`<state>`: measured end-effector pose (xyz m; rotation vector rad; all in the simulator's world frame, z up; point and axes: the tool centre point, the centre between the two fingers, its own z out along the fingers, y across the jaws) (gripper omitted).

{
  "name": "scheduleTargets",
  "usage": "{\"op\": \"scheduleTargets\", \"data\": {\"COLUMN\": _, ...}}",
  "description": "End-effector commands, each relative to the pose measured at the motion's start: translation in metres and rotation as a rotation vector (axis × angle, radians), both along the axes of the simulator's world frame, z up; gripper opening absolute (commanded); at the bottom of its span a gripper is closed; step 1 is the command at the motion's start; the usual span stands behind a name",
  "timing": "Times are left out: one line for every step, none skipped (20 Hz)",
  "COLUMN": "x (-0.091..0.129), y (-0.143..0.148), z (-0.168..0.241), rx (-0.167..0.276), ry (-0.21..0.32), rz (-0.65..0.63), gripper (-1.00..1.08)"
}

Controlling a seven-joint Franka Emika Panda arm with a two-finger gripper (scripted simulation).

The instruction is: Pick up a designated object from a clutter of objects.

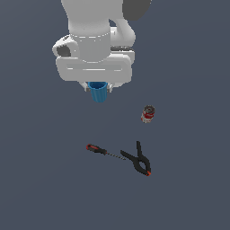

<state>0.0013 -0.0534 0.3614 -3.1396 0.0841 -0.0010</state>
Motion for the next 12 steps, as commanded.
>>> {"op": "scheduleTargets", "data": {"x": 0.000, "y": -0.003, "z": 0.016, "rx": 0.000, "ry": 0.000, "rz": 0.000, "gripper": -1.00}}
{"op": "scheduleTargets", "data": {"x": 0.001, "y": -0.004, "z": 0.021, "rx": 0.000, "ry": 0.001, "rz": 0.000, "gripper": -1.00}}
{"op": "scheduleTargets", "data": {"x": 0.001, "y": -0.005, "z": 0.026, "rx": 0.000, "ry": 0.001, "rz": 0.000, "gripper": -1.00}}
{"op": "scheduleTargets", "data": {"x": 0.001, "y": -0.006, "z": 0.030, "rx": 0.000, "ry": 0.001, "rz": 0.000, "gripper": -1.00}}
{"op": "scheduleTargets", "data": {"x": 0.002, "y": -0.007, "z": 0.033, "rx": 0.000, "ry": 0.001, "rz": 0.000, "gripper": -1.00}}
{"op": "scheduleTargets", "data": {"x": 0.002, "y": -0.007, "z": 0.036, "rx": 0.000, "ry": 0.001, "rz": 0.000, "gripper": -1.00}}
{"op": "scheduleTargets", "data": {"x": 0.002, "y": -0.008, "z": 0.039, "rx": 0.000, "ry": 0.001, "rz": 0.000, "gripper": -1.00}}
{"op": "scheduleTargets", "data": {"x": 0.003, "y": -0.008, "z": 0.041, "rx": 0.000, "ry": 0.001, "rz": 0.000, "gripper": -1.00}}
{"op": "scheduleTargets", "data": {"x": 0.003, "y": -0.009, "z": 0.042, "rx": 0.000, "ry": 0.001, "rz": 0.000, "gripper": -1.00}}
{"op": "scheduleTargets", "data": {"x": 0.003, "y": -0.009, "z": 0.043, "rx": 0.000, "ry": 0.001, "rz": 0.000, "gripper": -1.00}}
{"op": "scheduleTargets", "data": {"x": 0.003, "y": -0.009, "z": 0.043, "rx": 0.000, "ry": 0.001, "rz": 0.000, "gripper": -1.00}}
{"op": "scheduleTargets", "data": {"x": 0.004, "y": -0.009, "z": 0.043, "rx": 0.000, "ry": 0.001, "rz": 0.000, "gripper": -1.00}}
